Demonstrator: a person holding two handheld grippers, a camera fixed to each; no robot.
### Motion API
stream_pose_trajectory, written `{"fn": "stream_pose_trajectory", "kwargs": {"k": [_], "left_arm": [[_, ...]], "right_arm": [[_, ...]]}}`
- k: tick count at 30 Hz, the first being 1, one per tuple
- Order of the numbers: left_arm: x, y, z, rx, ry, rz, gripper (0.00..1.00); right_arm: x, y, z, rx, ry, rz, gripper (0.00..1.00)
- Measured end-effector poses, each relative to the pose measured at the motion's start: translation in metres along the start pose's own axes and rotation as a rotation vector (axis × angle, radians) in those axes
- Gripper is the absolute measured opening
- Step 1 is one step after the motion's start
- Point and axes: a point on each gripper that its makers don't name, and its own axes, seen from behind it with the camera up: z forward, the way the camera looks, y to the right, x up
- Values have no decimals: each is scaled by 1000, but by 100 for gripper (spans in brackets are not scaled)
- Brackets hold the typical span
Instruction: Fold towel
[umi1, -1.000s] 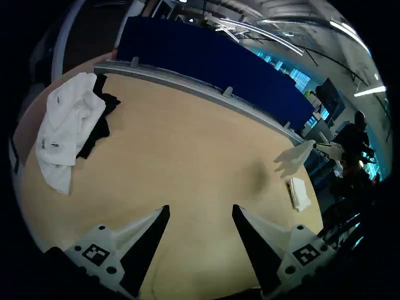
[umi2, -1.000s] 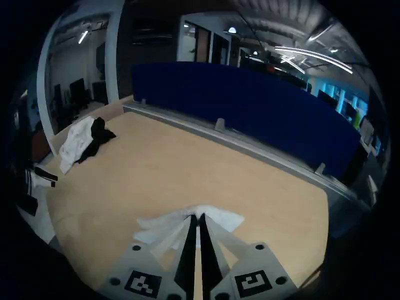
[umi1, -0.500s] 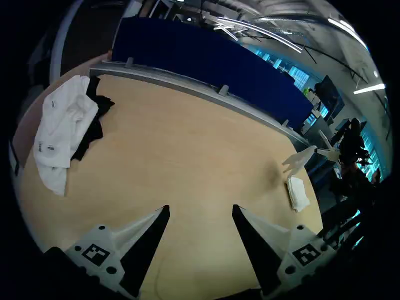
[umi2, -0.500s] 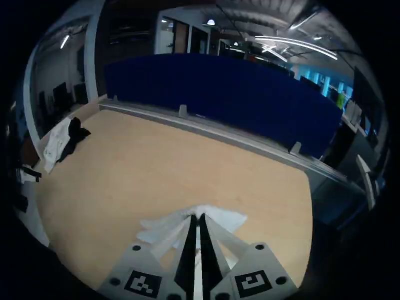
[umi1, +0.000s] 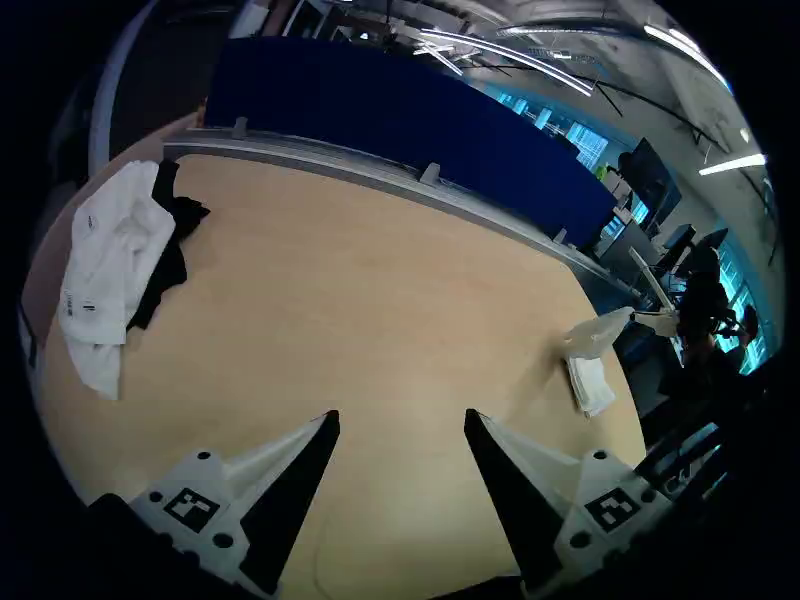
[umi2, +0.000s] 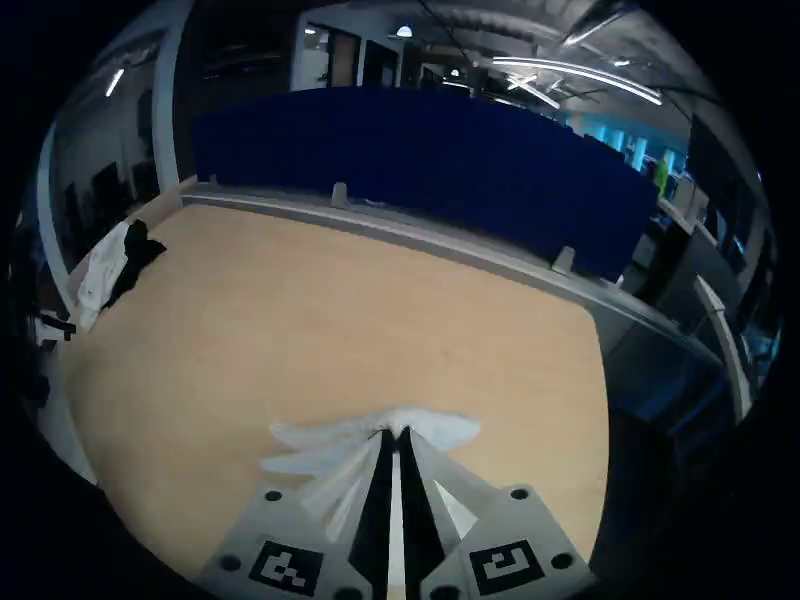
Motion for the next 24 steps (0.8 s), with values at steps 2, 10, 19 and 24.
{"fn": "stream_pose_trajectory", "kwargs": {"k": [2, 10, 19, 24], "left_arm": [[-2, 1, 0, -2, -3, 5, 93], [-9, 2, -2, -2, -13, 18, 92], [-13, 6, -5, 1, -17, 34, 92], [-13, 7, -8, 5, -16, 36, 93]], "right_arm": [[-17, 7, -5, -16, -18, 17, 4], [-92, 27, -20, -70, -94, 109, 4], [-158, 23, -21, -103, -162, 197, 4], [-183, 25, -17, -128, -189, 232, 4]]}}
